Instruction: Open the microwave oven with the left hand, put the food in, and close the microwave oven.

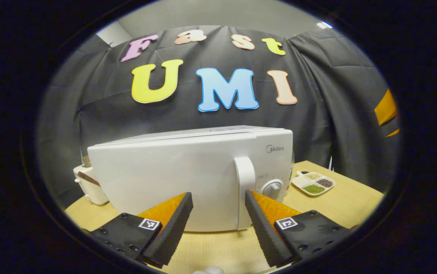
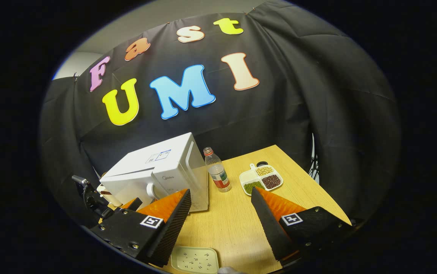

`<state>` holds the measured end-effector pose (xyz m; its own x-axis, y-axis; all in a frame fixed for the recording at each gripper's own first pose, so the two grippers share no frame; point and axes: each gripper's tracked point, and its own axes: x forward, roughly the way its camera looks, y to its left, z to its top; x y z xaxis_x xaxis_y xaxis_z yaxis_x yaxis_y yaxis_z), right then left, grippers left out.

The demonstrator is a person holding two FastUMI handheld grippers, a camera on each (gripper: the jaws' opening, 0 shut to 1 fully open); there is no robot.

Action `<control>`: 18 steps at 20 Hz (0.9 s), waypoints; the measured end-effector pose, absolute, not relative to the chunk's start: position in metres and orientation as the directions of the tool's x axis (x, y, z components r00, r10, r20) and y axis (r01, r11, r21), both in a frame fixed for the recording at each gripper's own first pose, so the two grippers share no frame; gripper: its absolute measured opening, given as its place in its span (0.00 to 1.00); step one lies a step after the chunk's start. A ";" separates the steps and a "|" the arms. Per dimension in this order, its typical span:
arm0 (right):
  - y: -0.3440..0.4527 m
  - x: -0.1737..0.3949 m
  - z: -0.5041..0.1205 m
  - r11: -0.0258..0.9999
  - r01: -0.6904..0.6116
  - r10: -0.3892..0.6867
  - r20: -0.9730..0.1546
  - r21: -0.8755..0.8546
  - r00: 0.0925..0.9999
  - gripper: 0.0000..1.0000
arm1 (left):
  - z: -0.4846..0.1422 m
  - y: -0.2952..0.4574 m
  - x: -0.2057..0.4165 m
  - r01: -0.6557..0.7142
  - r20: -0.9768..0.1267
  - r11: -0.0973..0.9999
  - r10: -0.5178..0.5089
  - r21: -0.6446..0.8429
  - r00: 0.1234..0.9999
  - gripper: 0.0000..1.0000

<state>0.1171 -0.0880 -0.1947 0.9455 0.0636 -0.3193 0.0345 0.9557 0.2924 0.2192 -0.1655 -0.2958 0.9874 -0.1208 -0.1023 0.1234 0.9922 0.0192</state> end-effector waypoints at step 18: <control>-0.079 0.110 -0.194 0.958 0.011 0.085 -0.319 0.287 0.944 0.97 | -0.281 -0.172 0.212 0.115 -0.086 0.993 -0.116 -0.018 0.990 0.96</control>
